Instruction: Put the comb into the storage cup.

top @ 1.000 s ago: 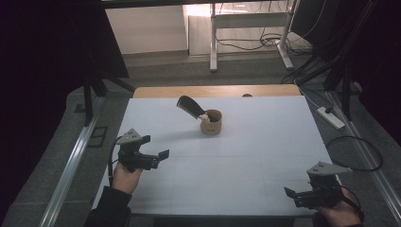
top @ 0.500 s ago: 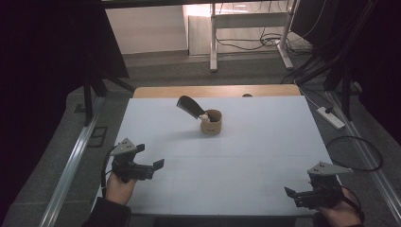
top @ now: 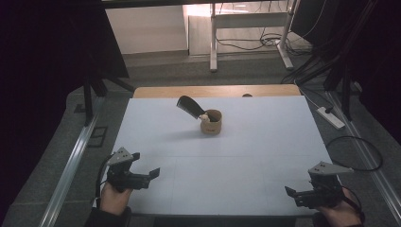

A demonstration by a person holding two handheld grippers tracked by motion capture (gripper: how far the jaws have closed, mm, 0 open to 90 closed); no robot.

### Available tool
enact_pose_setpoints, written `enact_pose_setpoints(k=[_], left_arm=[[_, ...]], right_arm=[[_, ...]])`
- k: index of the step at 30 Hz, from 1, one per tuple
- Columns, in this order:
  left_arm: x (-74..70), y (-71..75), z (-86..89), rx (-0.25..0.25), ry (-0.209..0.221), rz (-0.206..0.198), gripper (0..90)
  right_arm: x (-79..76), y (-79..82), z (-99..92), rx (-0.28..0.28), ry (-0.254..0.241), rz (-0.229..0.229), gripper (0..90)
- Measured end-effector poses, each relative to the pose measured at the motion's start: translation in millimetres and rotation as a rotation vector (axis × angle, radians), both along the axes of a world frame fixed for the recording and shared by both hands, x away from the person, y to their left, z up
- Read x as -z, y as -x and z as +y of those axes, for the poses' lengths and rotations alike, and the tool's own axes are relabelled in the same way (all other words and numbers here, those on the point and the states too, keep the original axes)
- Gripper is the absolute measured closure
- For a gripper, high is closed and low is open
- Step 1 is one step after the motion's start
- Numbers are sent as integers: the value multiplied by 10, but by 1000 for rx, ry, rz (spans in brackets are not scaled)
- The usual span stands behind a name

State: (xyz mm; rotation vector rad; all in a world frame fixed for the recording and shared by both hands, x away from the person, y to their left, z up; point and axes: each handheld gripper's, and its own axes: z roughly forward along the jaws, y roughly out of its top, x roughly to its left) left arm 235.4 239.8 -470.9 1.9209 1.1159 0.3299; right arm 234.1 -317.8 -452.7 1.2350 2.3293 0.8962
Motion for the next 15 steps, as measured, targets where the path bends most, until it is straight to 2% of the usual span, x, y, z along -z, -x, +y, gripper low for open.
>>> enact_pose_setpoints(k=[15], left_arm=[[43, 168, 63, -32, -28, 9, 0]], right_arm=[[0, -1, -2, 13, -1, -2, 0]])
